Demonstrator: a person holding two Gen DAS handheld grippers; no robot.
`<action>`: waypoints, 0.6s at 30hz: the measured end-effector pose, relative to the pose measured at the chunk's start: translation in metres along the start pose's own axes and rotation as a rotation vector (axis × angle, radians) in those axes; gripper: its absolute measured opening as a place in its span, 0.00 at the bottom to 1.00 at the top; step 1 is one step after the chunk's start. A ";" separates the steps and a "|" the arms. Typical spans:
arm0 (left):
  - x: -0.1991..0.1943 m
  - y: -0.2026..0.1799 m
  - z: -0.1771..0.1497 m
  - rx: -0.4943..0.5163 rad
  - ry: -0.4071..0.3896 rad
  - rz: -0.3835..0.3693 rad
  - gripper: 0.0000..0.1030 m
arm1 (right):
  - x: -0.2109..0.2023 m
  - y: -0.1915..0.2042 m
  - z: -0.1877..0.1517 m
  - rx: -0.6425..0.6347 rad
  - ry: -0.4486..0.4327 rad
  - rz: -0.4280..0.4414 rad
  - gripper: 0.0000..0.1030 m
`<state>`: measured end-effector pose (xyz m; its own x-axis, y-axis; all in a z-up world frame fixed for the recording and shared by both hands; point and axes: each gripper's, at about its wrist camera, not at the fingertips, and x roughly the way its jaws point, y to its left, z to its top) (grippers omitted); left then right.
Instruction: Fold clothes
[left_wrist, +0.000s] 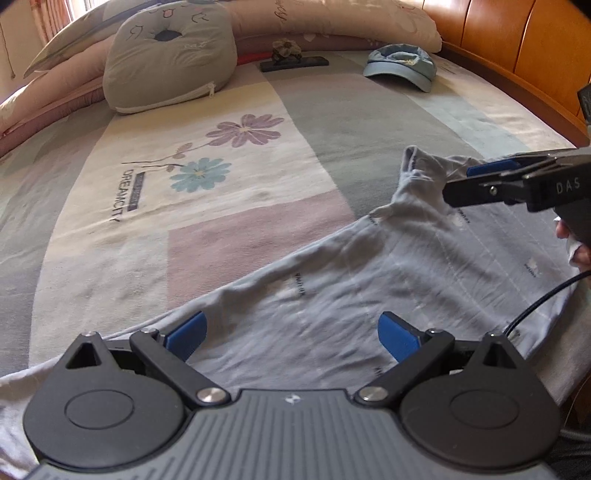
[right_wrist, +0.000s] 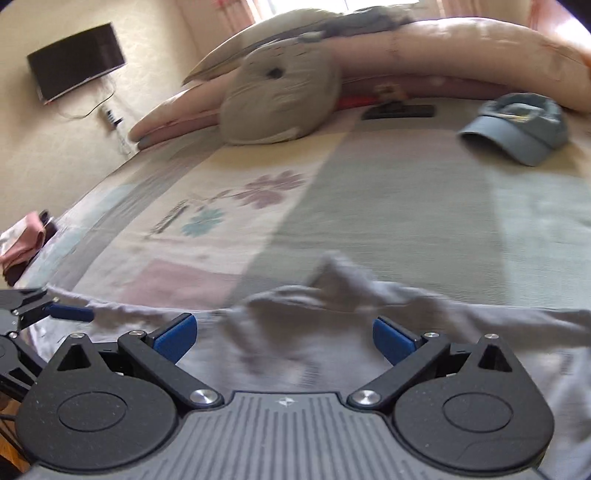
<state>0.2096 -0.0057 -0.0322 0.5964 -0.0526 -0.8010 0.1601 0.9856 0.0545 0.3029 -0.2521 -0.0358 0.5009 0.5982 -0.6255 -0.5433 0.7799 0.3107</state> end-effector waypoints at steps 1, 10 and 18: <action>-0.001 0.008 -0.003 -0.005 -0.003 -0.005 0.96 | 0.004 0.011 0.000 -0.007 0.002 0.004 1.00; -0.005 0.076 -0.033 -0.058 -0.014 -0.058 0.96 | 0.035 0.064 -0.003 0.028 -0.001 -0.018 1.00; 0.004 0.114 -0.052 -0.153 -0.019 -0.031 0.96 | 0.071 0.060 -0.002 0.020 0.009 -0.156 1.00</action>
<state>0.1896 0.1145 -0.0597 0.6083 -0.0850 -0.7891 0.0580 0.9964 -0.0626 0.3047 -0.1633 -0.0636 0.5717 0.4681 -0.6739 -0.4458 0.8667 0.2238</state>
